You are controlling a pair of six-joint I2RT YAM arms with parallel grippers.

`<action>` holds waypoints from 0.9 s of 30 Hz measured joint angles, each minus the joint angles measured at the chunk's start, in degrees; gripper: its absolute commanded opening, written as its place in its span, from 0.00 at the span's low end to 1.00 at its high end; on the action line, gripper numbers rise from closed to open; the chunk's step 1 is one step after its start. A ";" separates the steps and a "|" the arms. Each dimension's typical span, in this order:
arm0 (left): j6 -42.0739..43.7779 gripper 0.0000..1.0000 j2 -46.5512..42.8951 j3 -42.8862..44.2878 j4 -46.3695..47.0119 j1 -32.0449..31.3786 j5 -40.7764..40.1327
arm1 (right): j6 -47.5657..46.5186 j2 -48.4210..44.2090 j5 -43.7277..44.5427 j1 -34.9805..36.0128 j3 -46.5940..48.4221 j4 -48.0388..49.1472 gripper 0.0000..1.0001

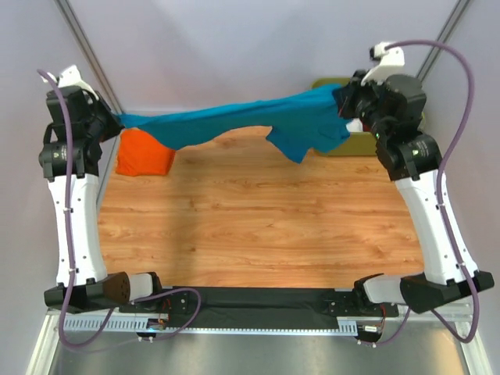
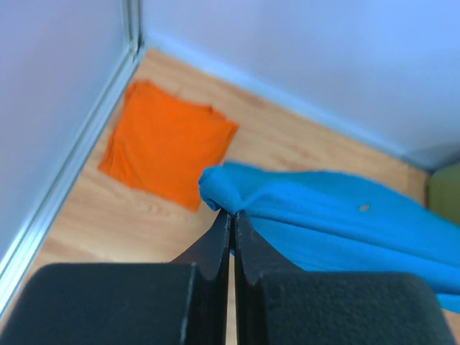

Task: Fold and stack the t-shirts
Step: Flatten the tshirt out

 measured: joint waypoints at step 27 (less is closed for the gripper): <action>-13.60 0.00 -24.96 -63.87 1.20 0.07 -3.87 | 15.23 -4.72 -19.93 -0.11 -58.10 -15.06 0.65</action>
